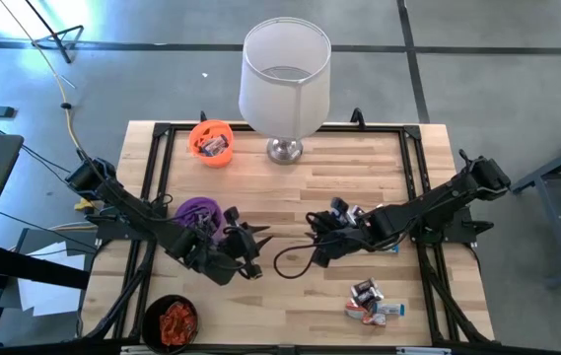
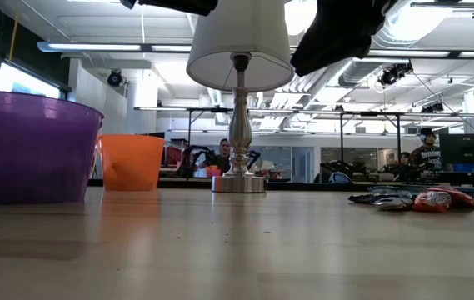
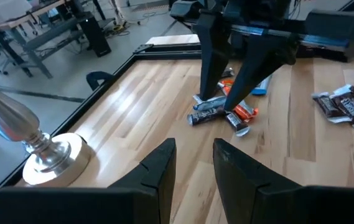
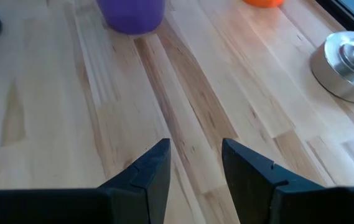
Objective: Sort candy
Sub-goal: Put the orange chocolate into the black bucket
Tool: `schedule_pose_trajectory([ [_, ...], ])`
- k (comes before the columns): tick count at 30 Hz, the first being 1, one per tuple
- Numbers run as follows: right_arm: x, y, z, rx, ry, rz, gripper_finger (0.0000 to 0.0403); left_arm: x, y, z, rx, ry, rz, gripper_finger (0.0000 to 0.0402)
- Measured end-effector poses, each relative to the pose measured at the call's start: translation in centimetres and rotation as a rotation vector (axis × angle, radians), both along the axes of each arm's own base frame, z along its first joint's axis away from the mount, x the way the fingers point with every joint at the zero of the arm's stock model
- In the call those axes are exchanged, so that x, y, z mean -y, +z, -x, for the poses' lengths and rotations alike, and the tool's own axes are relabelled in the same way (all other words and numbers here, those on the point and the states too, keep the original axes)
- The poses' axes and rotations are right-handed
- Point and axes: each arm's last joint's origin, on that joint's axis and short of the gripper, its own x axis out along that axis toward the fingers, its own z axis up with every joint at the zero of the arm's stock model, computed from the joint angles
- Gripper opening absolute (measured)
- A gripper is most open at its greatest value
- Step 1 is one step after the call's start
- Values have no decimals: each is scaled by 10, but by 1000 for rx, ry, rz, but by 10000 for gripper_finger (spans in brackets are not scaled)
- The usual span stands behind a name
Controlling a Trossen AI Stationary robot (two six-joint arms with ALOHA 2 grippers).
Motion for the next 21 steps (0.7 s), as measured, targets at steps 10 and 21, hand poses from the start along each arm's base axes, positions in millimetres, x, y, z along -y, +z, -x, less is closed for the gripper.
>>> schedule_pose_trajectory([
  [10, -2, 4, -4, 53, 2, -21, 142, -2, -1, -1, -12, 3, -13, 94],
  [21, -3, 2, -4, 50, -2, -110, 142, -4, 0, 0, -9, 33, -38, 94],
])
